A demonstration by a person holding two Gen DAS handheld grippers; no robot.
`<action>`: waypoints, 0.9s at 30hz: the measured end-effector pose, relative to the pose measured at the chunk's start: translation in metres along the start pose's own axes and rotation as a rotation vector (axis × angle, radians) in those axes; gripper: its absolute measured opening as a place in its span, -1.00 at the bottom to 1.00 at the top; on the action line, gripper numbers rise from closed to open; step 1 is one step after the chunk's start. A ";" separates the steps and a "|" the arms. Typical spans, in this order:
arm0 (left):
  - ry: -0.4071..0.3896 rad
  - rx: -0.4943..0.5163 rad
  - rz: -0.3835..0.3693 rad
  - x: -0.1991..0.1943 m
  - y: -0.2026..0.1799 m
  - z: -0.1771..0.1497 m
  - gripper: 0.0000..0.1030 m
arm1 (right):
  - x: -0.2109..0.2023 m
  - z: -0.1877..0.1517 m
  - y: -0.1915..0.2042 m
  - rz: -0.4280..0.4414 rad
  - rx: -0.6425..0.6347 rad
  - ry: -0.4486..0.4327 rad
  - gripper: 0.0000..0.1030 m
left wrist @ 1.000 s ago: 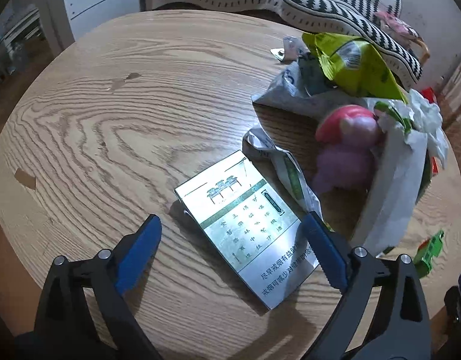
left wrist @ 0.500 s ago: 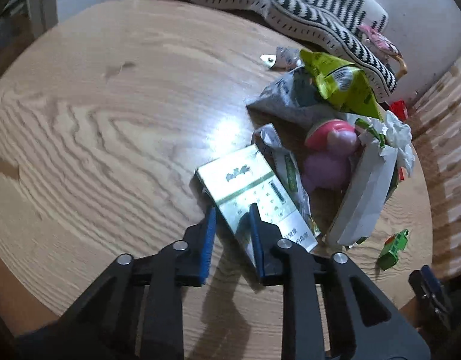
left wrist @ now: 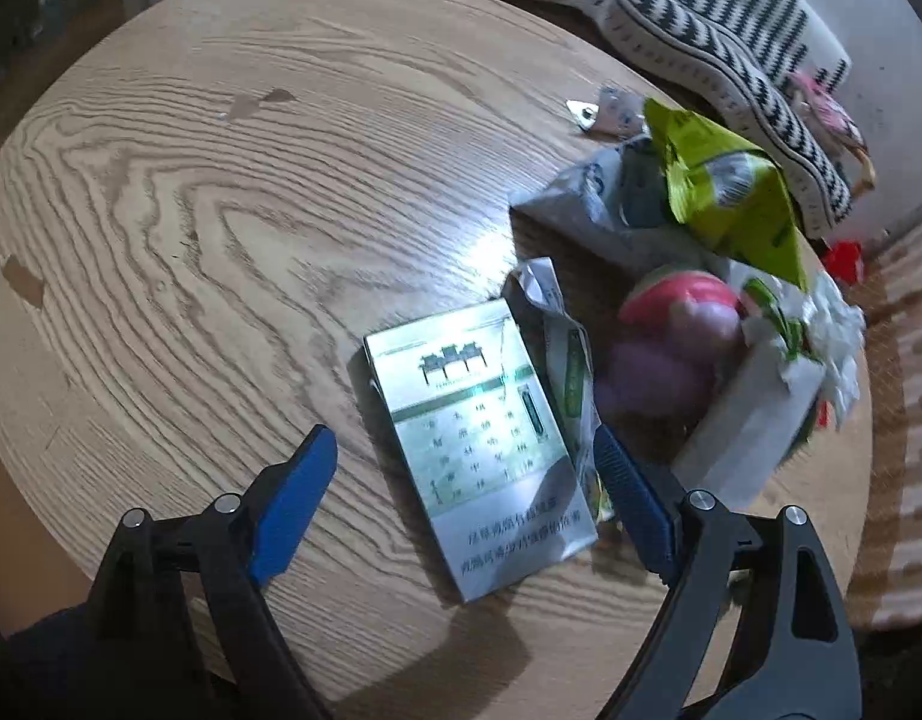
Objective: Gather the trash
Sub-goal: 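Grasp the white-green cigarette pack with the left gripper while the right grasps the green toy car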
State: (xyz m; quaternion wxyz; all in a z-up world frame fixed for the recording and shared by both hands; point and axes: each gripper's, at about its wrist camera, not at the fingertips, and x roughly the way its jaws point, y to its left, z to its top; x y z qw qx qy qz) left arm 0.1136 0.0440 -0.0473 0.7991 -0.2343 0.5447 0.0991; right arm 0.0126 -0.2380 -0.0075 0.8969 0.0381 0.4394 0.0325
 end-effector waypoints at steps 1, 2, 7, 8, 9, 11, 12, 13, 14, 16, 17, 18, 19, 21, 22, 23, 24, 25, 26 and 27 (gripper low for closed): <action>-0.003 0.001 0.013 0.001 -0.001 0.000 0.64 | -0.001 0.001 -0.001 0.002 0.000 -0.003 0.89; -0.006 0.007 0.030 0.003 -0.005 0.001 0.64 | -0.003 0.001 -0.002 0.004 0.000 -0.007 0.89; -0.043 0.089 0.138 0.009 -0.017 -0.005 0.62 | -0.004 0.001 -0.008 0.006 0.012 -0.010 0.89; -0.047 0.104 0.151 0.010 -0.020 -0.005 0.58 | -0.003 0.001 -0.007 0.008 0.016 -0.007 0.89; -0.051 0.113 0.162 0.011 -0.021 -0.005 0.54 | -0.001 0.001 -0.008 0.011 0.022 -0.001 0.89; -0.072 0.148 0.182 0.011 -0.023 -0.005 0.18 | 0.001 0.001 -0.008 0.017 0.030 0.010 0.89; -0.082 0.169 0.181 0.010 -0.024 -0.004 0.07 | 0.003 0.001 -0.008 0.017 0.031 0.015 0.89; -0.083 0.185 0.171 0.009 -0.023 -0.003 0.04 | 0.005 0.002 -0.007 0.006 0.032 0.019 0.89; -0.081 0.208 0.159 0.009 -0.020 -0.001 0.04 | 0.008 0.002 -0.007 -0.002 0.036 0.024 0.89; -0.082 0.236 0.149 0.009 -0.014 0.004 0.03 | 0.013 0.005 -0.008 0.000 0.056 0.047 0.89; -0.082 0.249 0.140 0.008 -0.009 0.006 0.03 | 0.018 0.009 -0.009 0.009 0.075 0.068 0.89; -0.079 0.258 0.127 0.008 -0.007 0.008 0.03 | 0.022 0.013 -0.010 0.010 0.097 0.083 0.89; -0.073 0.264 0.111 0.007 -0.003 0.011 0.03 | 0.025 0.015 -0.011 0.004 0.112 0.092 0.89; -0.071 0.270 0.086 0.005 0.003 0.015 0.03 | 0.038 0.024 -0.012 -0.020 0.142 0.132 0.89; -0.083 0.278 0.077 0.002 0.006 0.017 0.03 | 0.046 0.027 -0.012 -0.021 0.160 0.156 0.89; -0.093 0.286 0.070 -0.001 0.011 0.016 0.03 | 0.053 0.030 -0.013 -0.024 0.178 0.181 0.89; -0.105 0.295 0.060 -0.004 0.013 0.018 0.03 | 0.059 0.032 -0.013 -0.026 0.189 0.202 0.89; -0.117 0.305 0.052 -0.006 0.011 0.018 0.03 | 0.068 0.034 -0.013 -0.026 0.202 0.237 0.87; -0.134 0.321 0.046 -0.010 0.010 0.020 0.03 | 0.072 0.035 -0.013 -0.028 0.205 0.254 0.81; -0.152 0.333 0.041 -0.013 0.008 0.016 0.03 | 0.077 0.036 -0.012 -0.036 0.206 0.271 0.75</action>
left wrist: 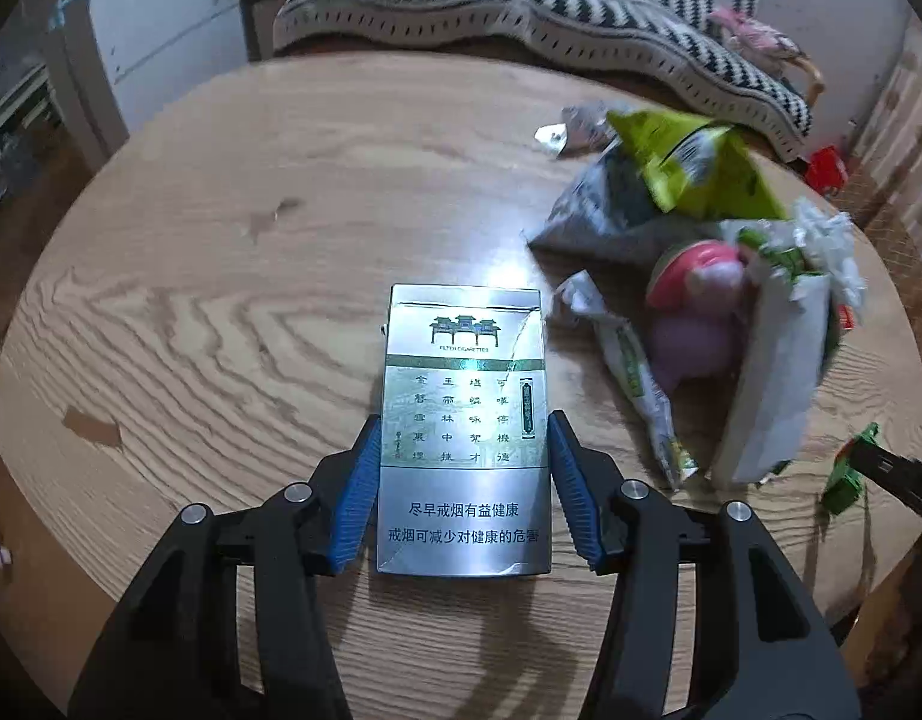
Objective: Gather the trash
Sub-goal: 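Grasp the white-green cigarette pack with the left gripper while the right grasps the green toy car, then carry both items to the floor bin and open both grippers to drop them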
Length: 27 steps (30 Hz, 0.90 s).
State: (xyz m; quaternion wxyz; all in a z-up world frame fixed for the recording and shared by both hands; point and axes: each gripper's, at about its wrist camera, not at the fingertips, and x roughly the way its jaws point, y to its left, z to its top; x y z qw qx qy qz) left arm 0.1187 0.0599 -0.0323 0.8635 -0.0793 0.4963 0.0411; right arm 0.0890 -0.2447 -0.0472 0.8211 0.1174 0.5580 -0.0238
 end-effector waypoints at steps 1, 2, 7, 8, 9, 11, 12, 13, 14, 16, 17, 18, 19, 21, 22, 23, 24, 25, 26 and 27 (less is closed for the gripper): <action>-0.016 0.011 -0.004 -0.004 -0.003 -0.001 0.03 | 0.003 0.001 0.001 -0.006 0.000 0.010 0.57; -0.026 0.019 -0.008 -0.008 -0.006 -0.003 0.03 | 0.006 0.002 0.003 -0.020 -0.011 0.020 0.47; -0.059 0.067 -0.037 -0.020 -0.018 0.001 0.03 | 0.002 0.003 0.008 -0.012 -0.057 0.028 -0.12; -0.060 0.074 -0.046 -0.021 -0.022 0.002 0.03 | 0.000 0.002 0.008 0.003 -0.061 0.035 -0.18; -0.063 0.080 -0.054 -0.027 -0.026 -0.007 0.03 | -0.004 0.001 0.007 0.009 -0.070 0.035 -0.19; -0.070 0.103 -0.073 -0.034 -0.038 -0.012 0.03 | -0.016 -0.002 0.001 0.002 -0.089 0.005 -0.22; -0.078 0.119 -0.083 -0.037 -0.048 -0.013 0.03 | -0.024 -0.006 -0.005 -0.005 -0.093 -0.011 -0.22; -0.086 0.129 -0.090 -0.040 -0.054 -0.017 0.03 | -0.034 -0.009 -0.012 -0.009 -0.092 -0.031 -0.23; -0.092 0.141 -0.103 -0.043 -0.065 -0.019 0.03 | -0.041 -0.011 -0.019 -0.010 -0.086 -0.043 -0.23; -0.097 0.164 -0.136 -0.049 -0.086 -0.023 0.03 | -0.061 -0.018 -0.043 -0.019 -0.058 -0.073 -0.23; -0.103 0.181 -0.151 -0.054 -0.099 -0.026 0.03 | -0.067 -0.021 -0.052 -0.021 -0.045 -0.084 -0.24; -0.106 0.198 -0.167 -0.058 -0.111 -0.029 0.03 | -0.077 -0.025 -0.070 -0.025 -0.015 -0.099 -0.24; -0.109 0.221 -0.193 -0.066 -0.127 -0.031 0.03 | -0.086 -0.028 -0.086 -0.024 0.014 -0.110 -0.24; -0.131 0.264 -0.224 -0.079 -0.154 -0.036 0.03 | -0.101 -0.039 -0.119 -0.030 0.066 -0.137 -0.24; -0.159 0.295 -0.233 -0.086 -0.171 -0.040 0.03 | -0.107 -0.044 -0.132 -0.034 0.084 -0.148 -0.24; -0.180 0.323 -0.256 -0.092 -0.189 -0.043 0.03 | -0.118 -0.051 -0.152 -0.042 0.117 -0.160 -0.24; -0.184 0.351 -0.291 -0.096 -0.207 -0.047 0.03 | -0.124 -0.054 -0.167 -0.048 0.144 -0.167 -0.24; -0.175 0.376 -0.331 -0.098 -0.226 -0.053 0.03 | -0.135 -0.063 -0.190 -0.066 0.184 -0.177 -0.24; -0.163 0.396 -0.364 -0.098 -0.241 -0.057 0.03 | -0.139 -0.065 -0.205 -0.083 0.212 -0.181 -0.24; -0.147 0.419 -0.405 -0.099 -0.260 -0.064 0.03 | -0.146 -0.071 -0.226 -0.111 0.255 -0.184 -0.24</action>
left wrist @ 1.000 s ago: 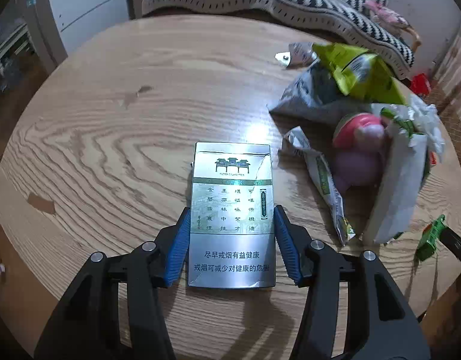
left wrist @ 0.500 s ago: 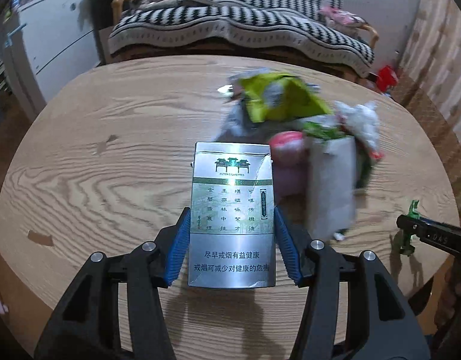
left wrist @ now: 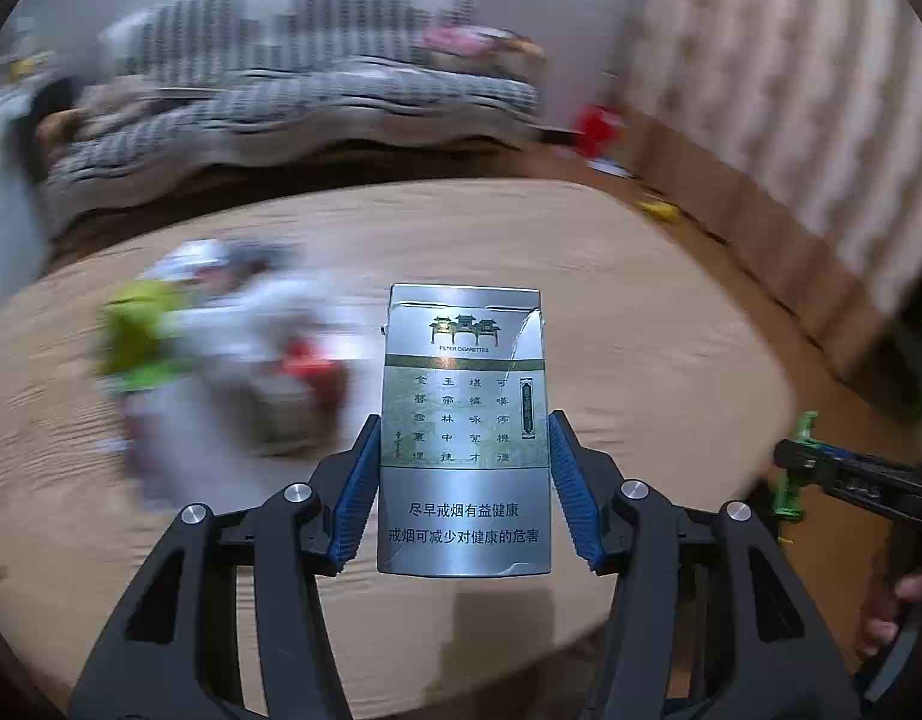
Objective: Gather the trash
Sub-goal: 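Carry both items to the floor bin and open both grippers to drop them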
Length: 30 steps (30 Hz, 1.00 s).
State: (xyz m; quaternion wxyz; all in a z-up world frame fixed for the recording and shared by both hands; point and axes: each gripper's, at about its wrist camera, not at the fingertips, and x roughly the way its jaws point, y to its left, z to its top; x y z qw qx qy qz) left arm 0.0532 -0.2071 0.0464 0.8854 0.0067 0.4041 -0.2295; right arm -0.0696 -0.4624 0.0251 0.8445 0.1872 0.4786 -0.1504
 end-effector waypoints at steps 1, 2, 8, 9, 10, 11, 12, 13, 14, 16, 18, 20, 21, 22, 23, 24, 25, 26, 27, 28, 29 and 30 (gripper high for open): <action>0.018 0.024 -0.054 0.009 -0.026 0.000 0.03 | -0.004 -0.002 -0.014 -0.022 0.025 -0.004 -0.24; 0.044 0.046 -0.116 0.018 -0.052 -0.001 0.03 | -0.011 -0.005 -0.035 -0.061 0.065 -0.009 -0.24; 0.138 0.246 -0.354 0.035 -0.188 -0.029 0.03 | -0.051 -0.029 -0.139 -0.159 0.259 -0.030 -0.24; 0.167 0.280 -0.384 0.041 -0.210 -0.039 0.03 | -0.056 -0.032 -0.154 -0.157 0.286 -0.039 -0.24; 0.188 0.302 -0.408 0.046 -0.224 -0.048 0.03 | -0.059 -0.034 -0.171 -0.151 0.307 -0.043 -0.25; 0.202 0.329 -0.427 0.051 -0.238 -0.057 0.03 | -0.060 -0.035 -0.182 -0.150 0.317 -0.043 -0.24; 0.208 0.354 -0.432 0.056 -0.249 -0.067 0.03 | -0.060 -0.035 -0.197 -0.139 0.338 -0.044 -0.24; 0.215 0.379 -0.431 0.063 -0.259 -0.079 0.03 | -0.060 -0.033 -0.208 -0.122 0.347 -0.054 -0.24; 0.229 0.398 -0.434 0.070 -0.265 -0.084 0.03 | -0.062 -0.032 -0.217 -0.117 0.345 -0.069 -0.24; 0.265 0.420 -0.435 0.085 -0.278 -0.099 0.03 | -0.055 -0.033 -0.236 -0.112 0.345 -0.113 -0.24; 0.278 0.454 -0.420 0.102 -0.288 -0.110 0.03 | -0.035 -0.037 -0.256 -0.127 0.383 -0.116 -0.24; 0.306 0.462 -0.421 0.120 -0.294 -0.115 0.03 | -0.015 -0.040 -0.268 -0.071 0.423 -0.045 -0.25; 0.317 0.464 -0.426 0.125 -0.294 -0.116 0.03 | -0.015 -0.039 -0.271 -0.076 0.409 -0.048 -0.25; 0.331 0.475 -0.439 0.132 -0.299 -0.115 0.03 | -0.016 -0.037 -0.270 -0.095 0.399 -0.054 -0.25; 0.335 0.484 -0.448 0.137 -0.302 -0.116 0.03 | -0.020 -0.038 -0.273 -0.103 0.395 -0.072 -0.25; 0.337 0.495 -0.453 0.140 -0.306 -0.120 0.03 | -0.021 -0.040 -0.276 -0.088 0.398 -0.072 -0.25; 0.345 0.499 -0.458 0.143 -0.309 -0.121 0.03 | -0.020 -0.043 -0.278 -0.076 0.399 -0.067 -0.25; 0.353 0.500 -0.461 0.146 -0.312 -0.122 0.03 | -0.018 -0.045 -0.280 -0.075 0.400 -0.057 -0.25; 0.361 0.503 -0.461 0.149 -0.315 -0.124 0.03 | -0.015 -0.047 -0.283 -0.080 0.398 -0.051 -0.24; 0.365 0.504 -0.461 0.150 -0.318 -0.123 0.03 | -0.015 -0.050 -0.284 -0.086 0.394 -0.044 -0.24; 0.368 0.503 -0.461 0.153 -0.322 -0.124 0.03 | -0.012 -0.048 -0.284 -0.085 0.394 -0.041 -0.24; 0.368 0.502 -0.461 0.156 -0.326 -0.123 0.03 | -0.010 -0.047 -0.284 -0.084 0.394 -0.040 -0.24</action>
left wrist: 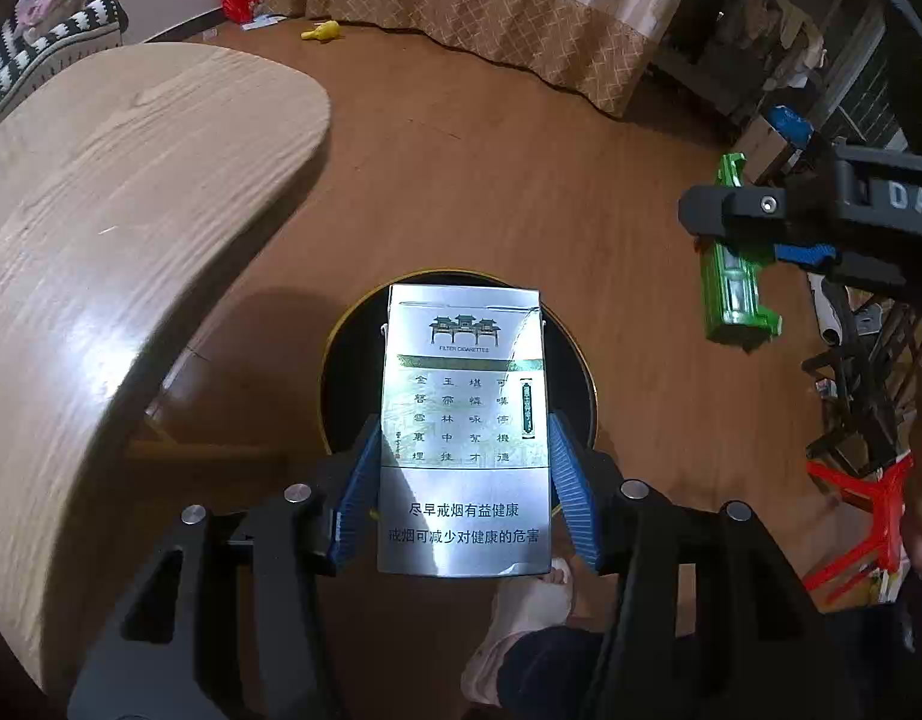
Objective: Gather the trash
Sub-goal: 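Carry both items to the floor bin and open both grippers to drop them, then grasp the white paper bag with the left gripper while the right grasps the red box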
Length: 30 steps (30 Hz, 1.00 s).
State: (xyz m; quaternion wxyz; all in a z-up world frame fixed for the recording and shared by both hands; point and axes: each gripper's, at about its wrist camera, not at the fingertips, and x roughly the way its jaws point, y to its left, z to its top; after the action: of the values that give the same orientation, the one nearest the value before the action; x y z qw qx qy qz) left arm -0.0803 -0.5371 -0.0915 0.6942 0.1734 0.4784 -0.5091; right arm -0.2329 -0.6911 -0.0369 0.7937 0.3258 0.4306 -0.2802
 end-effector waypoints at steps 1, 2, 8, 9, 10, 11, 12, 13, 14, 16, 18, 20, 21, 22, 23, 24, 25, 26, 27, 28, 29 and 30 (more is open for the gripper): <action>-0.004 0.001 -0.002 0.002 -0.003 0.002 0.03 | 0.005 0.008 0.005 0.002 0.004 0.002 -0.24; -0.009 0.004 -0.001 0.002 -0.004 0.004 0.04 | 0.007 0.011 0.007 0.003 0.008 0.000 -0.24; -0.038 -0.014 0.004 0.002 -0.007 0.008 0.59 | 0.003 0.003 0.007 -0.005 0.011 -0.005 -0.24; -0.047 -0.007 0.004 -0.004 -0.007 0.004 0.59 | 0.004 0.003 0.007 -0.005 0.011 -0.002 -0.24; -0.047 0.001 0.003 -0.003 -0.009 0.005 0.63 | 0.004 0.003 0.006 -0.006 0.010 0.000 -0.24; -0.048 0.006 0.003 -0.005 -0.010 0.005 0.64 | 0.005 0.003 0.006 -0.006 0.011 0.002 -0.24; -0.050 0.008 0.004 -0.006 -0.010 0.005 0.65 | 0.004 0.002 0.004 -0.006 0.012 0.003 -0.24; -0.051 0.008 0.006 -0.007 -0.010 0.005 0.66 | 0.004 0.003 0.005 -0.008 0.011 0.005 -0.24; -0.052 0.009 0.007 -0.010 -0.010 0.003 0.68 | 0.006 0.003 0.005 -0.011 0.007 0.007 -0.24; -0.055 0.009 0.008 -0.014 -0.009 0.003 0.69 | 0.008 0.003 0.007 -0.016 0.003 0.011 -0.23; -0.065 0.009 0.009 -0.021 -0.006 0.002 0.71 | 0.010 0.004 0.011 -0.016 -0.005 0.015 -0.13; -0.074 0.005 0.006 -0.025 -0.003 0.005 0.76 | 0.011 0.005 0.016 -0.017 -0.017 0.014 0.56; -0.084 0.003 0.006 -0.032 0.000 0.004 0.77 | 0.010 0.006 0.019 -0.027 -0.020 0.000 0.66; -0.089 0.003 0.009 -0.036 0.001 0.003 0.77 | 0.009 0.006 0.021 -0.030 -0.025 -0.012 0.66; -0.095 0.003 0.011 -0.042 0.003 0.002 0.78 | 0.008 0.006 0.024 -0.038 -0.033 -0.018 0.66; -0.102 0.002 0.013 -0.048 0.006 0.000 0.78 | 0.007 0.007 0.027 -0.035 -0.036 -0.022 0.66; -0.110 0.001 0.015 -0.053 0.008 -0.002 0.78 | 0.007 0.007 0.030 -0.031 -0.034 -0.023 0.66; -0.121 -0.004 0.021 -0.061 0.012 -0.004 0.78 | 0.008 0.007 0.033 -0.024 -0.034 -0.022 0.66; -0.133 -0.011 0.025 -0.070 0.015 -0.006 0.79 | 0.008 0.007 0.039 -0.019 -0.039 -0.022 0.67; -0.143 -0.021 0.028 -0.079 0.021 -0.008 0.79 | 0.008 0.007 0.043 -0.019 -0.042 -0.026 0.67; -0.155 -0.033 0.032 -0.089 0.025 -0.011 0.81 | 0.006 0.007 0.051 -0.016 -0.051 -0.033 0.67; -0.165 -0.041 0.039 -0.096 0.028 -0.014 0.82 | 0.004 0.008 0.060 -0.004 -0.062 -0.040 0.67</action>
State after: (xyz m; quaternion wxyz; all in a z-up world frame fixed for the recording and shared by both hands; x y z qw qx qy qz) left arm -0.0653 -0.4634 -0.0249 0.7446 0.1259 0.4264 -0.4980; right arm -0.1836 -0.6594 -0.0201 0.8113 0.2944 0.4237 -0.2749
